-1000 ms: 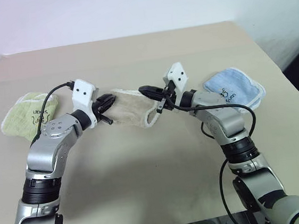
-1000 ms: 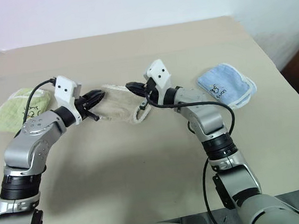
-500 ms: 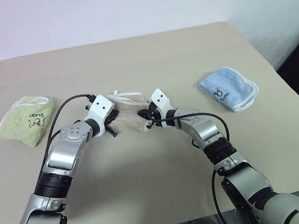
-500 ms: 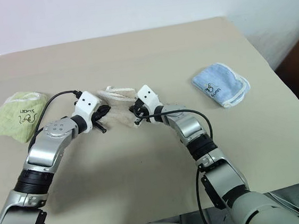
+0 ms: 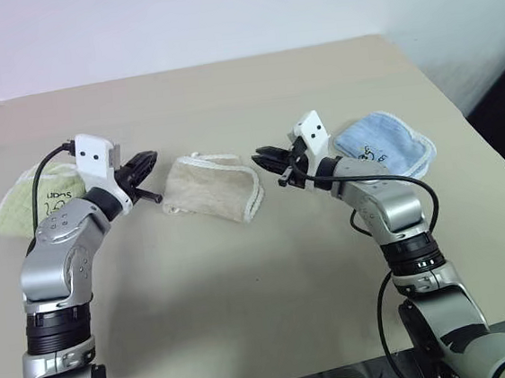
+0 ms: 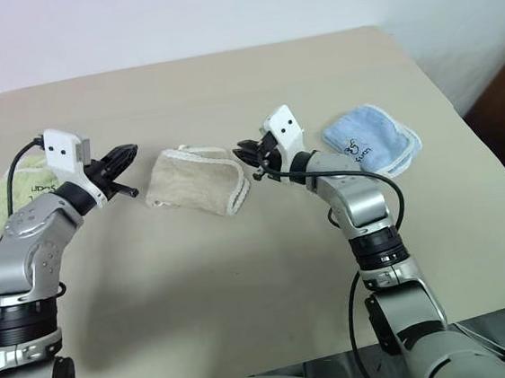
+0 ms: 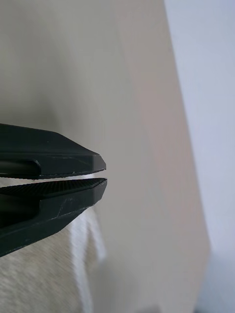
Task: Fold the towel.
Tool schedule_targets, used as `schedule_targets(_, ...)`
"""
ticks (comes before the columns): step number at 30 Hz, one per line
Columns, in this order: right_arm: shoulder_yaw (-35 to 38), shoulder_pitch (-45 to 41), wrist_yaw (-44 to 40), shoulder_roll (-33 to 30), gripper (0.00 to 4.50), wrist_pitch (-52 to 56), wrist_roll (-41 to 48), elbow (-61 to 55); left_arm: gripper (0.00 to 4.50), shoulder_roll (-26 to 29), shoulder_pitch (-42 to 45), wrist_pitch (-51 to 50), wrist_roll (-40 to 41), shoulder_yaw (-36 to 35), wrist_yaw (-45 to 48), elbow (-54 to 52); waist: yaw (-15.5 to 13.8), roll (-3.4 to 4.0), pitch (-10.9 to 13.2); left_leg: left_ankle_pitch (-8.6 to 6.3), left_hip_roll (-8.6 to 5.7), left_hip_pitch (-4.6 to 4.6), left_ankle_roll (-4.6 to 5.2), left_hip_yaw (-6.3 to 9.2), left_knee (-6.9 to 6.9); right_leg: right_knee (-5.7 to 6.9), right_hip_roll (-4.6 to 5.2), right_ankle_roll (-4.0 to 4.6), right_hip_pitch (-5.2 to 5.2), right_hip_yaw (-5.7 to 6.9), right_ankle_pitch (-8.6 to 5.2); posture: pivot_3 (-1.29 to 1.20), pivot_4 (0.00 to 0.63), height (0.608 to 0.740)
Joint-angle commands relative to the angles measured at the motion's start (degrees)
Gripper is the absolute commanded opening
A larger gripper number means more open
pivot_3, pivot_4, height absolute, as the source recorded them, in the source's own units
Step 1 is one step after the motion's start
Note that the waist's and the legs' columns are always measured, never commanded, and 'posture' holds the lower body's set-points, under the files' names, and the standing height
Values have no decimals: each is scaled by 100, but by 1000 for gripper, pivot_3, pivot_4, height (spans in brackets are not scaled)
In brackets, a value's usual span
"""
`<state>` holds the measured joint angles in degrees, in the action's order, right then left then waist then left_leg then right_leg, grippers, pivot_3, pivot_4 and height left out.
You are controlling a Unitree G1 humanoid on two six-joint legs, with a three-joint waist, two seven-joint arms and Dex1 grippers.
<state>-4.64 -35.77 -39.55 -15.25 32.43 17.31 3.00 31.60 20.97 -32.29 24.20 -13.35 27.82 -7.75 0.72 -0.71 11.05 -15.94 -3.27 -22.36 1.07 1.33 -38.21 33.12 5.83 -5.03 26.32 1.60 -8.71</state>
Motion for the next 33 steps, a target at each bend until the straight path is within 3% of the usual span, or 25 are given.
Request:
schedule_targets(1,317,-189,25,95,1903,805,560,-21,217,86,-38,-4,5,-136,-22,-206,-7,0,0,0,0,-1,0,0,-1,0,0,0,1,0,0,0,150,731)
schedule_targets(9,788,-678,198,335,4479,1751,1072,1047,217,46,-376,-61,150,-108,45,-505,-1,0,0,0,0,-3,0,-1,-1,-2,2,1,1,-2,0,0,150,731)
schedule_targets(25,449,-1866,-191,1044,4479,1136,620,3522,217,63,-777,-194,241,-240,50,-829,25,0,0,0,0,-2,0,-4,-1,1,1,1,3,-4,1,0,150,731)
schedule_targets(33,435,-2205,-278,1535,4479,1042,502,4017,217,-10,-832,-202,226,-160,-7,-928,37,1,0,0,0,-2,-1,-3,0,4,1,1,4,-5,1,0,150,731)
